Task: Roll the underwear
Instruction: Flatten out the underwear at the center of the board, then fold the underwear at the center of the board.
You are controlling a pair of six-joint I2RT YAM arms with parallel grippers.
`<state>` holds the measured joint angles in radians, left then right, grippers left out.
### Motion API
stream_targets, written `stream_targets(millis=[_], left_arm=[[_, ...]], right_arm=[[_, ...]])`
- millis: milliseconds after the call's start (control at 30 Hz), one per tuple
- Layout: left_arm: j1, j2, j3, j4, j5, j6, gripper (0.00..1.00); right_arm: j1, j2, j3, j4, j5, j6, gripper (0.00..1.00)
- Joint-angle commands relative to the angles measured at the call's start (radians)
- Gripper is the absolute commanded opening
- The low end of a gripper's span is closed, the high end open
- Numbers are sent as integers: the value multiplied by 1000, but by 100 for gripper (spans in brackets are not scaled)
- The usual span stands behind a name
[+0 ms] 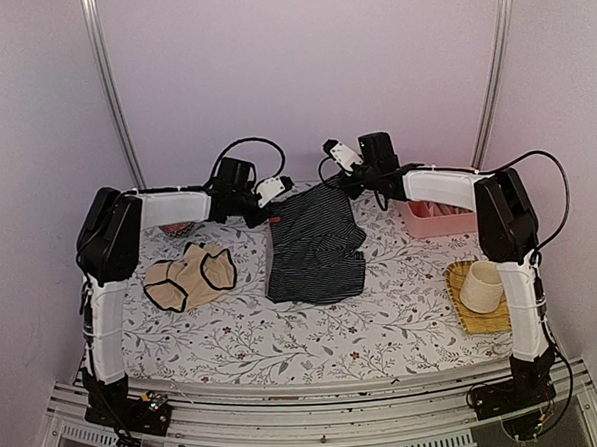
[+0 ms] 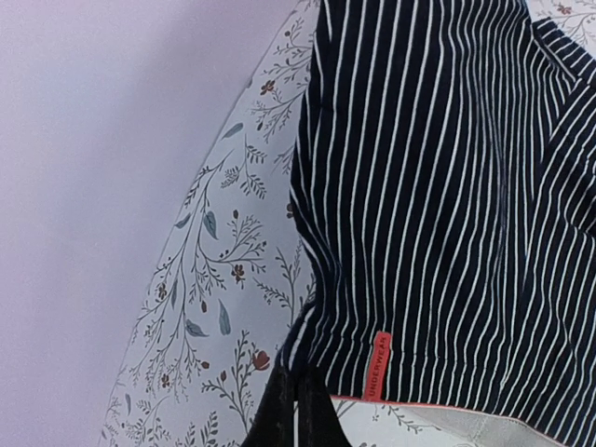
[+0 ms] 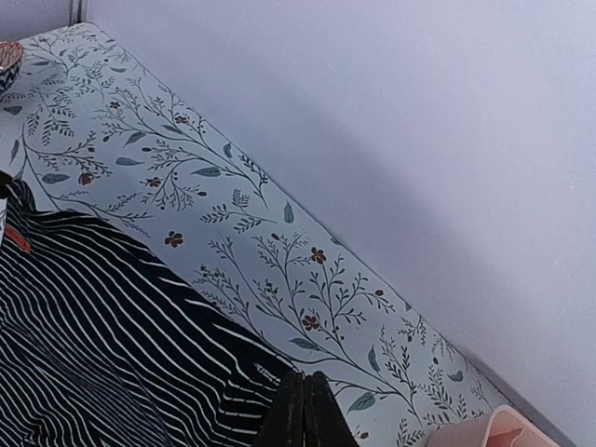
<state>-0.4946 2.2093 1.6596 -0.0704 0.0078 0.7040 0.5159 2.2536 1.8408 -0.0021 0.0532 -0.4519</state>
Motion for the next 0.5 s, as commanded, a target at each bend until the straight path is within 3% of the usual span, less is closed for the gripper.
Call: stream_targets(millis=[0,467], left_arm=[[18,-91,-14,-23,96,26,0],[30,-317,-278,-81,273,176,0]], right_arm=[[0,-130,-45,-58,-122,-25,1],[43,-400,-395,-130,-295,-49,1]])
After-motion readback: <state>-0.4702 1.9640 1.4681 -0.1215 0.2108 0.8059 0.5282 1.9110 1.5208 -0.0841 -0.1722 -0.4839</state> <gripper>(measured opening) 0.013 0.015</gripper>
